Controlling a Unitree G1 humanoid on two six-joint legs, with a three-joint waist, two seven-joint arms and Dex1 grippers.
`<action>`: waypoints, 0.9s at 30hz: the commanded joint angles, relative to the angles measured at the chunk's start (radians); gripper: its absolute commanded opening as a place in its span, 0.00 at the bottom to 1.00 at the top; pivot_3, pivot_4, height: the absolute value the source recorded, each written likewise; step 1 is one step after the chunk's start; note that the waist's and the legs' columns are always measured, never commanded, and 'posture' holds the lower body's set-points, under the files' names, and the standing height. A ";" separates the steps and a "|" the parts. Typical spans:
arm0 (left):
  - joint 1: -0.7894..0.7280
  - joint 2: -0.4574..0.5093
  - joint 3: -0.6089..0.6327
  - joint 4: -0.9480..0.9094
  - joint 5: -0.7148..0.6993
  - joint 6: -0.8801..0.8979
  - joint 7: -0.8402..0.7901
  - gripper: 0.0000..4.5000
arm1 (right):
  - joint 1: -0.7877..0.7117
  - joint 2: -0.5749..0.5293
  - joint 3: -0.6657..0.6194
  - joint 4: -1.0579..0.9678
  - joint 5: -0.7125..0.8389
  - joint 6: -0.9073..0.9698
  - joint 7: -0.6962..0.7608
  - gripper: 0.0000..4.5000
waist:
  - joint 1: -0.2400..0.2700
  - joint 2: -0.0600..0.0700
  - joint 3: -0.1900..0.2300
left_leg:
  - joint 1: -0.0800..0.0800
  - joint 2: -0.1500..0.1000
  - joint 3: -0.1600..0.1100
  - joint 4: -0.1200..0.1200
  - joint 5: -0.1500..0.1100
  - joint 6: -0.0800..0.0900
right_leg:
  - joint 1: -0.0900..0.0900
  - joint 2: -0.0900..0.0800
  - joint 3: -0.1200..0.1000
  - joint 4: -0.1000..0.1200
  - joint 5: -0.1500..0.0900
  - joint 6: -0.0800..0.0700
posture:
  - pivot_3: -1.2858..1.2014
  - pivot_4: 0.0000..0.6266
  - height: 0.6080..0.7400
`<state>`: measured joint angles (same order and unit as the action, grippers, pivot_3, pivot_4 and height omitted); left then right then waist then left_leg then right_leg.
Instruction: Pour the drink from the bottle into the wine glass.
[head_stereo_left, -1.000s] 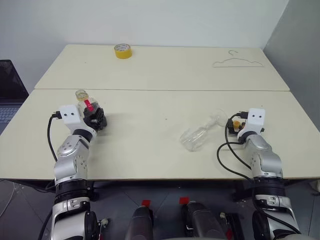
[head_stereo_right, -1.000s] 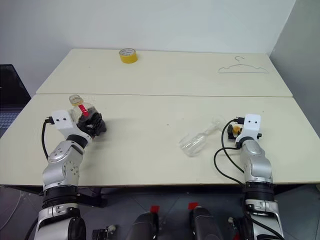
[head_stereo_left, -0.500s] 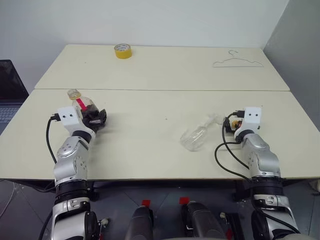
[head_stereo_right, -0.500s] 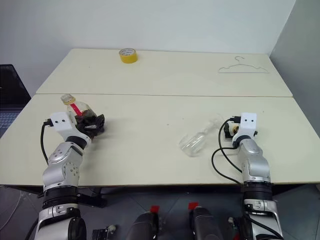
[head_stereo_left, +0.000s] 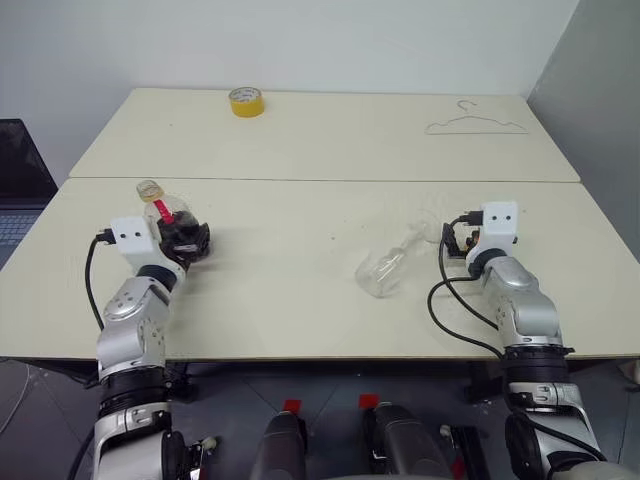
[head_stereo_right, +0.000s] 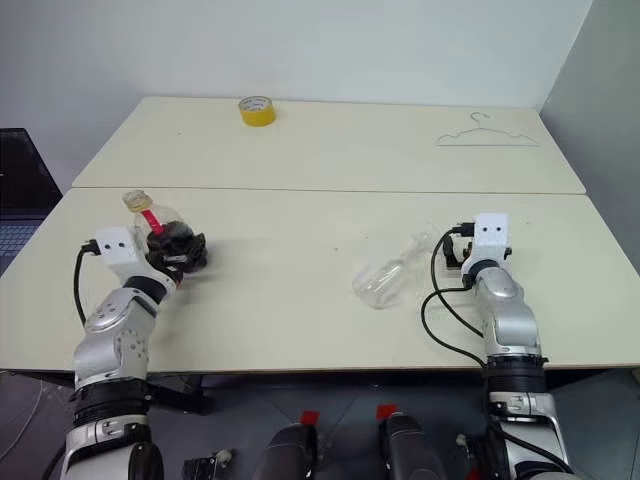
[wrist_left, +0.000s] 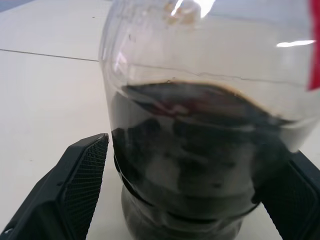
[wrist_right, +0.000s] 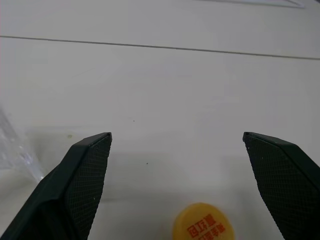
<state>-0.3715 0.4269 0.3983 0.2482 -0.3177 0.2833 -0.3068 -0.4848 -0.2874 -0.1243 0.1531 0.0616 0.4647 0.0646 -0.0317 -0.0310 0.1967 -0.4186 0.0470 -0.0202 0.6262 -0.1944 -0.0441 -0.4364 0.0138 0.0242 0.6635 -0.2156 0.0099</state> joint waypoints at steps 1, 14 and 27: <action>-0.002 0.025 0.011 -0.078 -0.023 0.008 -0.009 1.00 | -0.034 -0.031 0.019 -0.082 -0.038 -0.019 -0.001 1.00 | 0.000 0.000 0.000 | 0.000 0.000 0.000 0.000 0.000 0.000 | 0.000 0.000 0.000 0.000 0.000 0.000 | 0.52 0.24 1.00; 0.035 0.044 0.017 -0.212 -0.042 0.071 -0.013 1.00 | -0.192 -0.151 0.114 -0.125 -0.184 -0.091 0.041 1.00 | -0.001 0.000 0.000 | 0.000 0.000 0.002 0.000 0.000 0.000 | -0.001 0.000 0.002 0.000 0.000 0.000 | 0.52 0.24 1.00; 0.083 0.094 0.047 -0.446 -0.088 0.220 0.019 1.00 | -0.274 -0.136 0.142 -0.014 -0.191 -0.166 0.083 1.00 | 0.000 0.000 0.000 | 0.000 -0.001 0.009 0.000 0.000 0.000 | -0.002 0.000 0.011 -0.001 0.002 0.004 | 0.52 0.24 1.00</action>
<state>-0.2841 0.4913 0.4193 -0.1308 -0.3894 0.4935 -0.2940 -0.7287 -0.4219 0.0235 0.1549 -0.1187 0.3288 0.1463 -0.0322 -0.0311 0.1968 -0.4181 0.0461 -0.0110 0.6264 -0.1945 -0.0441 -0.4388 0.0140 0.0356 0.6624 -0.2133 0.0137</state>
